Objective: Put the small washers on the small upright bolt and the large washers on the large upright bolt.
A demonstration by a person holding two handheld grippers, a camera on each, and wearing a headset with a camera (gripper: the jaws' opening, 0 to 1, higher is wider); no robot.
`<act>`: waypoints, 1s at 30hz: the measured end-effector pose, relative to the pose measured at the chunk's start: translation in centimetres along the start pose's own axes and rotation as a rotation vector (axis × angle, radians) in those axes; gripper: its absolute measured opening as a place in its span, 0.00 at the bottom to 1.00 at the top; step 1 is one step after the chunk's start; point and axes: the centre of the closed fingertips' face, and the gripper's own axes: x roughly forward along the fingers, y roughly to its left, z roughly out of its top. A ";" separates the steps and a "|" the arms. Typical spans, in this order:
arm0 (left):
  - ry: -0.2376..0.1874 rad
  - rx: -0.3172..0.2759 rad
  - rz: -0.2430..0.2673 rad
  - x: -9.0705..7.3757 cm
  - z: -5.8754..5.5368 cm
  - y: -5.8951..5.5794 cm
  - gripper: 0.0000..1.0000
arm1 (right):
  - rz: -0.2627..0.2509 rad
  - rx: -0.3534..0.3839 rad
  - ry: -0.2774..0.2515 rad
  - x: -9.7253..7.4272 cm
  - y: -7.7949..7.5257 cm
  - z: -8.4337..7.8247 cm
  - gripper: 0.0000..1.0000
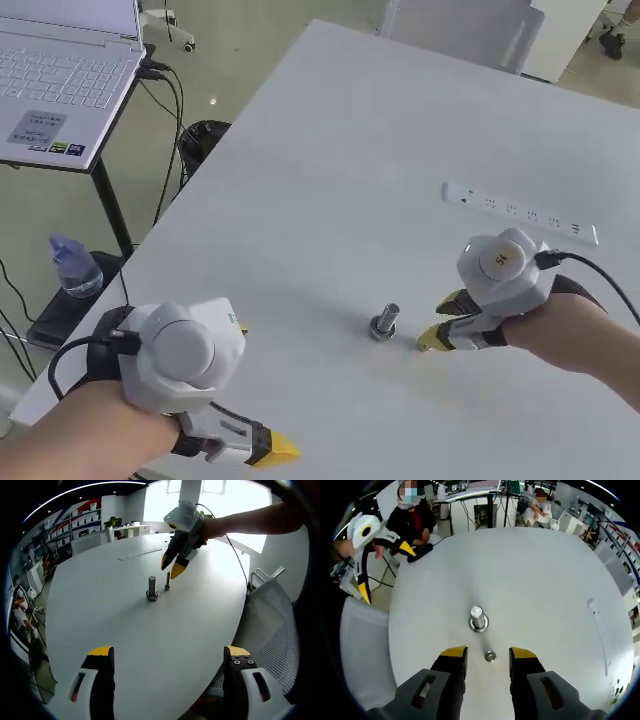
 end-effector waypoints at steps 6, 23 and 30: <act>-0.008 -0.021 0.018 -0.3 0.2 0.0 0.90 | -0.010 0.031 -0.159 -2.9 -0.3 1.4 0.39; -0.102 -0.087 0.055 -2.1 1.9 -0.5 0.92 | -0.038 0.142 -0.414 -9.6 1.5 -0.1 0.49; -0.166 -0.095 0.069 -2.8 3.3 -1.1 0.92 | -0.072 0.215 -0.496 -12.1 2.3 -2.2 0.52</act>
